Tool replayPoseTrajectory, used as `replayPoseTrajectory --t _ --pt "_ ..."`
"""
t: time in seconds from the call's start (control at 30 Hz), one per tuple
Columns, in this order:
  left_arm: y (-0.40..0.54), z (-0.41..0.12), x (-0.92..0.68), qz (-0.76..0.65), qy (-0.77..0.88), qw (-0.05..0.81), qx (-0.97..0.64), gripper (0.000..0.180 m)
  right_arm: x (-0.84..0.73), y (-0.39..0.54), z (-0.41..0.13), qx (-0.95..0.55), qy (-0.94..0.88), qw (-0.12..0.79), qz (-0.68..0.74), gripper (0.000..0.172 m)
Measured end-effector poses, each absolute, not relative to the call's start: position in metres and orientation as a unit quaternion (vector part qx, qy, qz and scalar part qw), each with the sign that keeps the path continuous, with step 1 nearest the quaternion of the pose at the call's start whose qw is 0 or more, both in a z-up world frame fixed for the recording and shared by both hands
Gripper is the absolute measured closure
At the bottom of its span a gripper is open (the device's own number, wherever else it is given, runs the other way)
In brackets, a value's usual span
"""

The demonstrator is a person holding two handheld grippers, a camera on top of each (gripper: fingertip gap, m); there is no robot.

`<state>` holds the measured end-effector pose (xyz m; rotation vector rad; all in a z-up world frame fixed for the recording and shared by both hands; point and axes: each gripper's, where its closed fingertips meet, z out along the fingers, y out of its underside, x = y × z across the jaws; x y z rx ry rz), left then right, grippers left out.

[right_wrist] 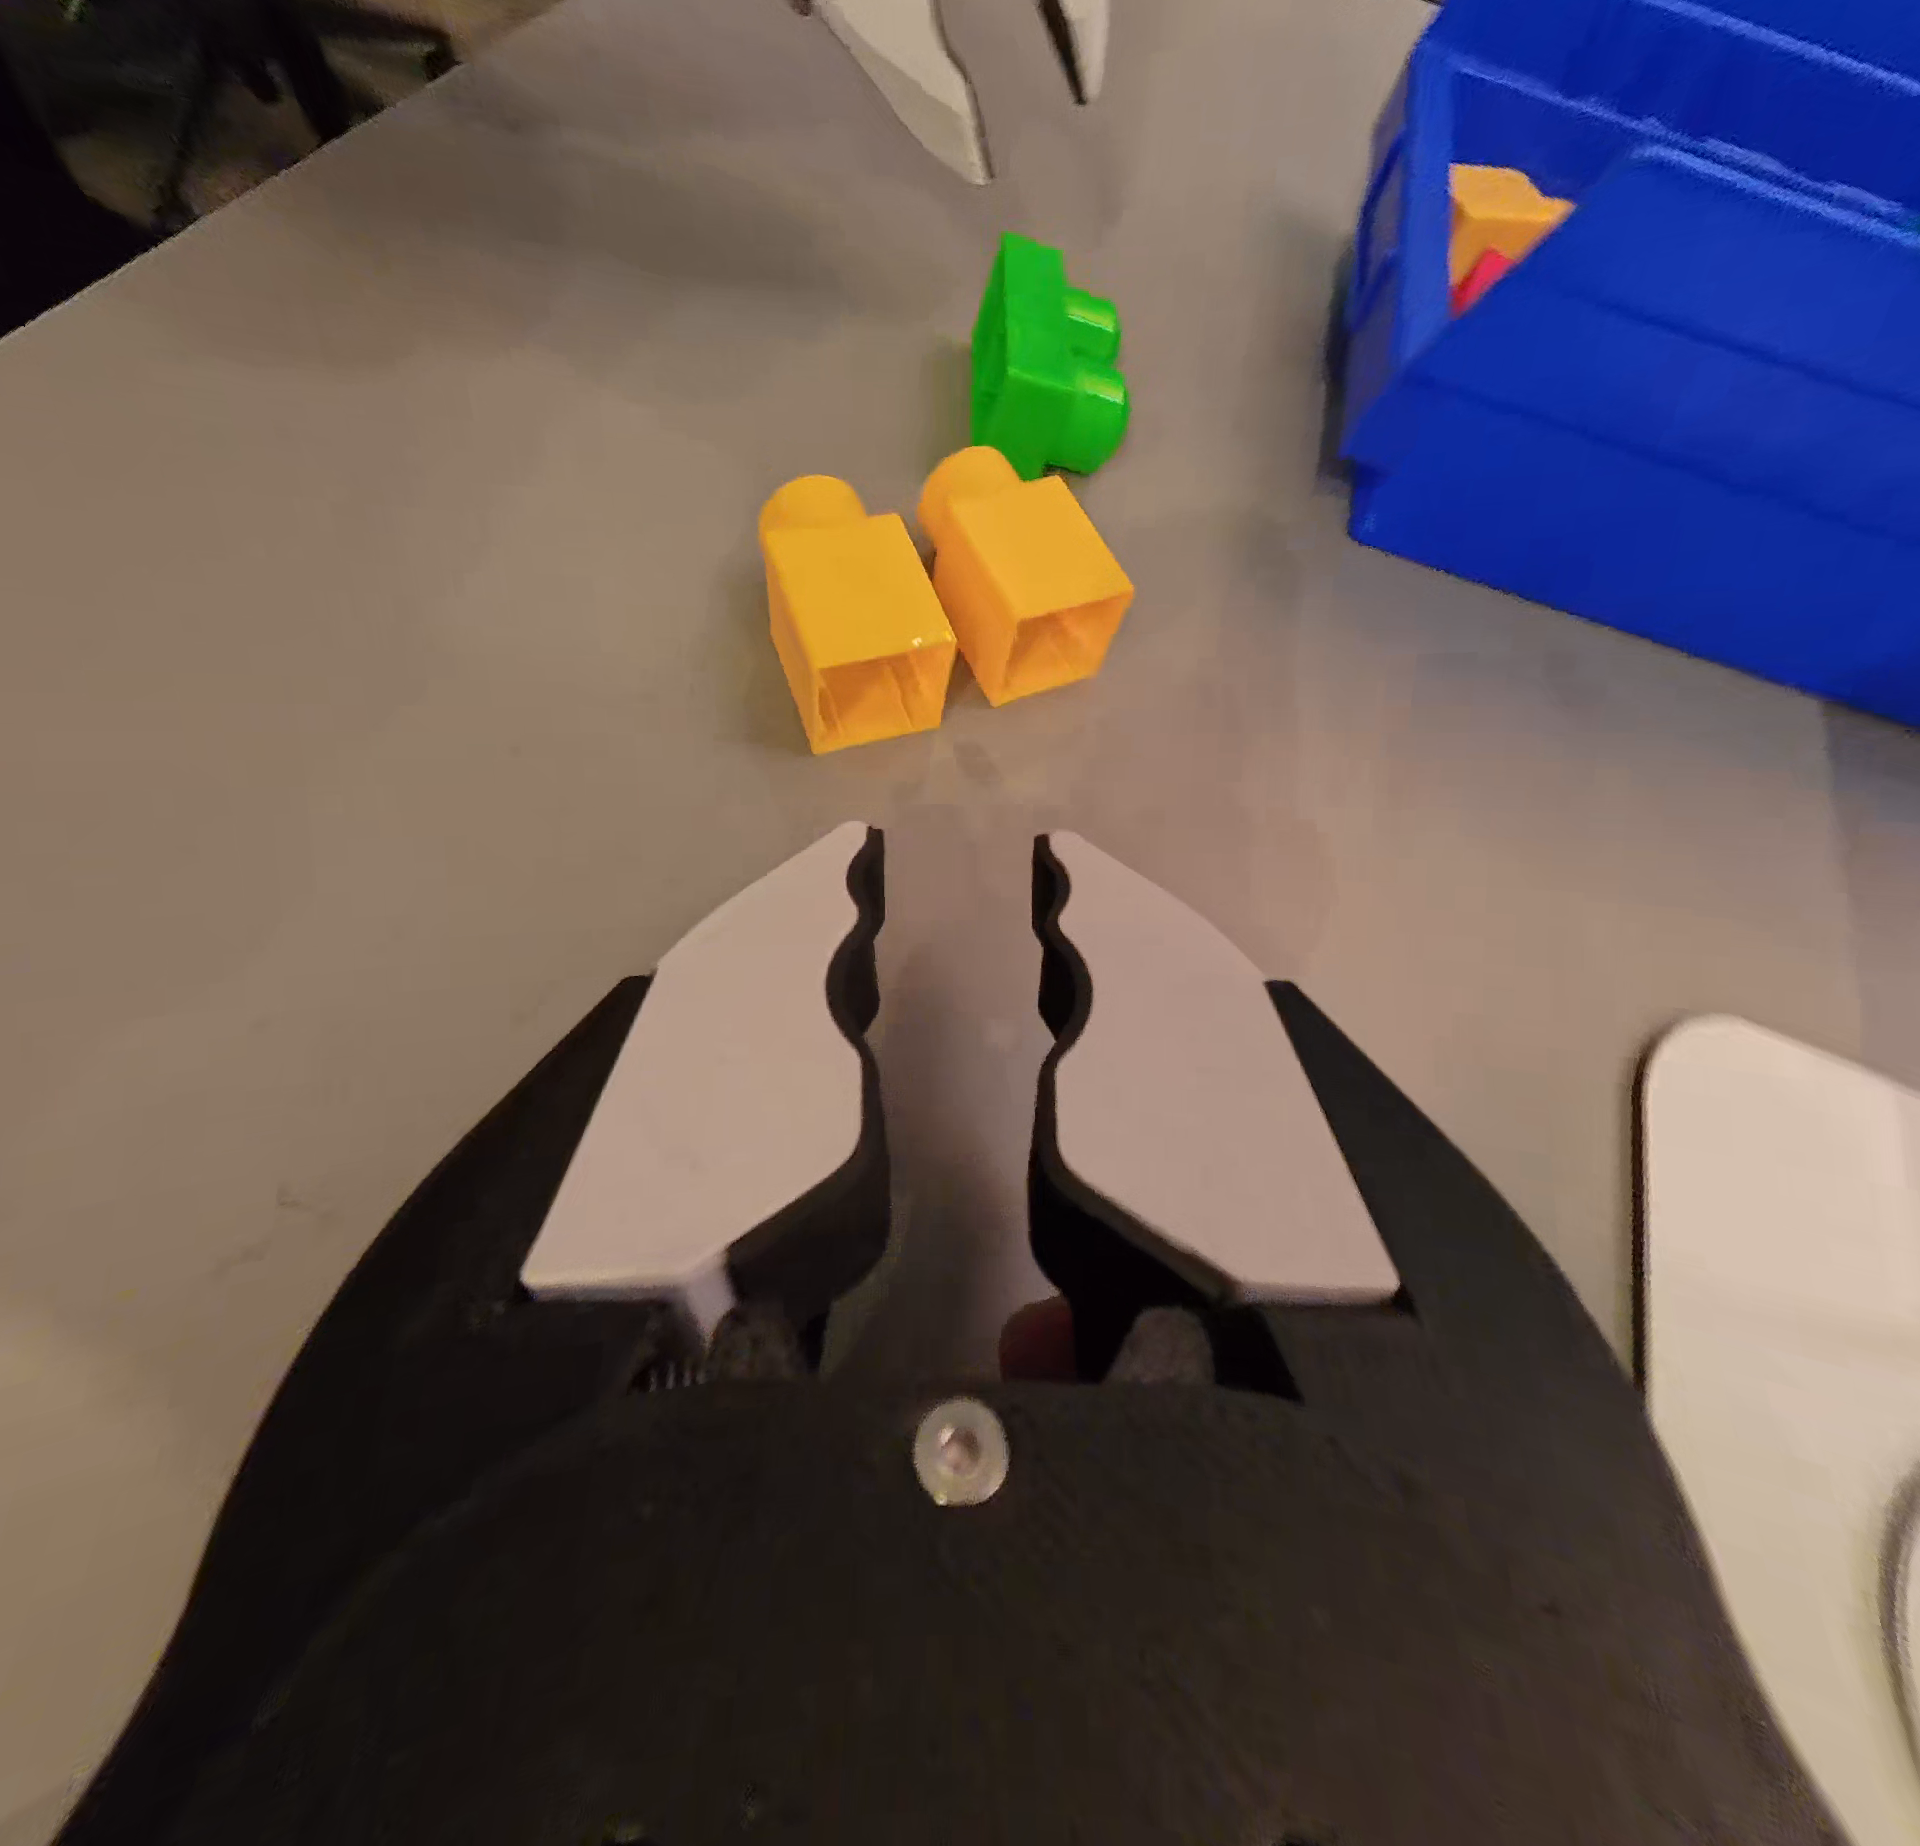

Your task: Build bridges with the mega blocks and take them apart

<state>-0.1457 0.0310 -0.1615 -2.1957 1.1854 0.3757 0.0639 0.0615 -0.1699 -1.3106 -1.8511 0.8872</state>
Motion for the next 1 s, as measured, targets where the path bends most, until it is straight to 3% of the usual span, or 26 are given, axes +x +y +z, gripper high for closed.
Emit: replayPoseTrajectory --t 0.17,0.87,1.0 --pt "0.039 -0.165 -0.155 0.133 0.446 0.304 -0.831 0.152 0.035 0.059 -0.184 -0.466 -0.763 0.314 0.32 0.136" --pt "0.053 -0.179 -0.152 0.106 0.454 0.308 -0.829 0.154 0.006 0.047 -0.194 -0.409 -0.812 0.236 0.343 0.144" --pt "0.053 -0.18 -0.153 0.104 0.452 0.307 -0.831 0.155 0.002 0.044 -0.193 -0.401 -0.814 0.238 0.347 0.152"
